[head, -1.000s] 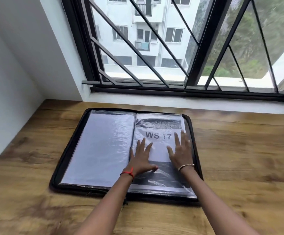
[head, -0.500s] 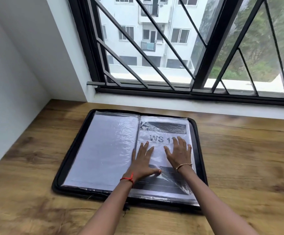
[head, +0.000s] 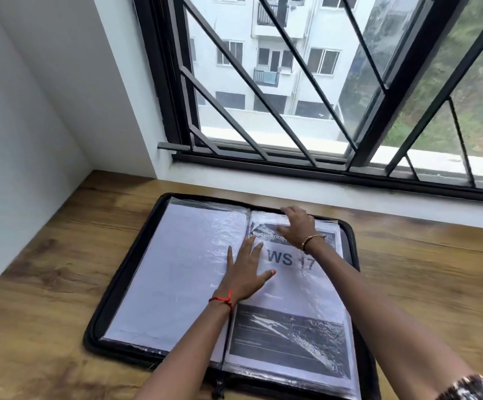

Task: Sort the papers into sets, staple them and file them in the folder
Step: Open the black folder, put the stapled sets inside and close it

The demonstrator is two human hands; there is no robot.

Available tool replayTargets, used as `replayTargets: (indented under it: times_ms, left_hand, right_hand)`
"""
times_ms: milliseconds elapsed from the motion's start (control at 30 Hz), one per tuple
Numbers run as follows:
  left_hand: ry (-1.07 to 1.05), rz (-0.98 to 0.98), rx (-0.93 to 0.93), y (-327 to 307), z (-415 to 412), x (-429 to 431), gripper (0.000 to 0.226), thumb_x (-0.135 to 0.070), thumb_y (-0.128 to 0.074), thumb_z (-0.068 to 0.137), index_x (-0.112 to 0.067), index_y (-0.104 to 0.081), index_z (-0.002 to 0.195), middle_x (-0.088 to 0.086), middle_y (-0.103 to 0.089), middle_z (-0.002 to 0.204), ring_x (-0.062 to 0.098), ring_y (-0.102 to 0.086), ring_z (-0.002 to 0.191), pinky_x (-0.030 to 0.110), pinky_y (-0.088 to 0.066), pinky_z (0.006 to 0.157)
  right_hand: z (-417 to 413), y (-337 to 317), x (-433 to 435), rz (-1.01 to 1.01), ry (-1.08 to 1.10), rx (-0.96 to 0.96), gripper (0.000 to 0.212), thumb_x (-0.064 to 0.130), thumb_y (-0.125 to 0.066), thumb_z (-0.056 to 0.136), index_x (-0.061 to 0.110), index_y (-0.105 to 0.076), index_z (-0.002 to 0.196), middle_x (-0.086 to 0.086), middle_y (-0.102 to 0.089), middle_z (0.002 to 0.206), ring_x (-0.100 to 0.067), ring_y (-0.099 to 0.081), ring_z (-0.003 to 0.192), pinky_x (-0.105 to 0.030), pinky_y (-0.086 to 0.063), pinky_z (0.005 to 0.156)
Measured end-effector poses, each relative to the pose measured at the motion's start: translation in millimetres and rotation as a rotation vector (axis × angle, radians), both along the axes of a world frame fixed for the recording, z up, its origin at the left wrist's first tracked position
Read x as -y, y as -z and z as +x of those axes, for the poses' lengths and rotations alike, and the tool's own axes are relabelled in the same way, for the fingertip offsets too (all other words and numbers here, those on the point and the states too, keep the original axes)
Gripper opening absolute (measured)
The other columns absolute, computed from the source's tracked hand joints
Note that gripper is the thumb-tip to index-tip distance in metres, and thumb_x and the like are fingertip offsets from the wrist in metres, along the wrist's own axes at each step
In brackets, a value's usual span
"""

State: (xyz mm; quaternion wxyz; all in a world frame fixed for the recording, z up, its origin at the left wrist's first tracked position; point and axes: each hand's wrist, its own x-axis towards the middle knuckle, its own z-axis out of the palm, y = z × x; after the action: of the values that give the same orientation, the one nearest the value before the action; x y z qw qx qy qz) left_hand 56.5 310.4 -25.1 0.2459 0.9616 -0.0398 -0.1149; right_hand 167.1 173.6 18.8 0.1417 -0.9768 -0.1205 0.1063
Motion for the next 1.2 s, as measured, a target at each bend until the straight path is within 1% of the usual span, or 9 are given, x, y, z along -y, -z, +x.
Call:
replayTargets:
  times_ms: [100, 200, 267, 367, 533, 633, 733, 867, 1200]
  left_hand:
    - [-0.021, 0.041, 0.04, 4, 11, -4, 0.068, -0.046, -0.037, 0.096, -0.016, -0.009, 0.15, -0.001, 0.005, 0.158, 0.011, 0.012, 0.144, 0.045, 0.016, 0.112]
    - [-0.068, 0.039, 0.093, 7, 21, -8, 0.059, -0.04, -0.037, 0.098, -0.015, -0.018, 0.148, 0.001, -0.002, 0.158, 0.013, 0.009, 0.144, 0.043, 0.016, 0.112]
    - [-0.096, 0.036, 0.127, 9, 26, -9, 0.053, -0.036, -0.037, 0.098, -0.016, -0.023, 0.146, 0.002, -0.007, 0.157, 0.013, 0.006, 0.145, 0.042, 0.015, 0.112]
    - [-0.132, 0.024, 0.172, 9, 34, -11, 0.052, -0.036, -0.032, 0.098, -0.013, -0.025, 0.145, 0.004, -0.014, 0.156, 0.014, 0.001, 0.145, 0.042, 0.012, 0.113]
    - [-0.171, -0.038, 0.259, 13, 36, -10, 0.069, -0.046, -0.014, 0.087, -0.009, -0.034, 0.141, 0.008, -0.03, 0.15, 0.018, -0.013, 0.144, 0.045, 0.008, 0.114]
    - [-0.207, -0.053, 0.367, 21, 35, -10, 0.071, -0.044, -0.017, 0.082, -0.005, -0.045, 0.134, 0.012, -0.044, 0.141, 0.024, -0.028, 0.139, 0.048, 0.004, 0.11]
    - [-0.216, -0.087, 0.359, 24, 35, -11, 0.069, -0.043, -0.018, 0.082, -0.007, -0.045, 0.134, 0.01, -0.043, 0.142, 0.021, -0.026, 0.14, 0.041, 0.007, 0.111]
    - [-0.206, -0.097, 0.358, 23, 34, -11, 0.066, -0.043, -0.019, 0.084, -0.008, -0.044, 0.135, 0.009, -0.04, 0.145, 0.019, -0.022, 0.142, 0.037, 0.012, 0.112]
    - [-0.216, -0.206, 0.378, 32, 35, -14, 0.046, -0.021, -0.059, 0.087, -0.008, -0.049, 0.13, 0.007, -0.045, 0.141, 0.017, -0.03, 0.139, 0.041, 0.004, 0.116]
  right_hand:
    - [27, -6, -8, -0.048, -0.03, -0.073, 0.054, 0.034, -0.055, 0.091, 0.013, -0.04, 0.138, -0.01, -0.047, 0.137, -0.026, -0.039, 0.129, -0.039, -0.03, 0.104]
    - [48, -4, -14, 0.017, -0.011, -0.105, 0.04, 0.032, -0.058, 0.089, 0.011, -0.056, 0.124, -0.01, -0.061, 0.122, -0.026, -0.051, 0.116, -0.035, -0.034, 0.096]
    - [58, -2, -17, 0.071, -0.007, -0.145, 0.034, 0.032, -0.057, 0.09, 0.004, -0.066, 0.106, -0.015, -0.068, 0.103, -0.024, -0.059, 0.091, -0.031, -0.04, 0.082]
    - [67, -7, -23, 0.149, -0.023, -0.327, 0.043, 0.036, -0.054, 0.091, -0.004, -0.07, 0.092, -0.009, -0.06, 0.063, -0.014, -0.049, 0.053, -0.022, -0.037, 0.055]
    - [79, -7, -34, 0.098, -0.045, -0.562, 0.05, 0.05, -0.052, 0.088, 0.003, -0.067, 0.079, -0.009, -0.058, 0.065, -0.016, -0.041, 0.048, -0.024, -0.033, 0.047]
    - [83, -6, -40, 0.071, -0.043, -0.6, 0.051, 0.055, -0.053, 0.085, 0.009, -0.065, 0.068, -0.003, -0.049, 0.054, -0.014, -0.034, 0.046, -0.022, -0.028, 0.046]
    - [85, -3, -45, 0.062, -0.045, -0.642, 0.054, 0.059, -0.052, 0.084, 0.01, -0.065, 0.063, 0.003, -0.043, 0.041, -0.013, -0.033, 0.046, -0.022, -0.03, 0.047]
    - [88, -1, -51, 0.021, -0.061, -0.753, 0.061, 0.065, -0.045, 0.084, 0.011, -0.068, 0.067, 0.003, -0.029, 0.042, -0.013, -0.026, 0.046, -0.022, -0.025, 0.05]
    - [93, -5, -45, 0.088, -0.142, -0.966, 0.079, 0.077, -0.017, 0.081, 0.023, -0.066, 0.11, 0.008, -0.021, 0.04, -0.011, -0.017, 0.042, -0.027, -0.018, 0.05]
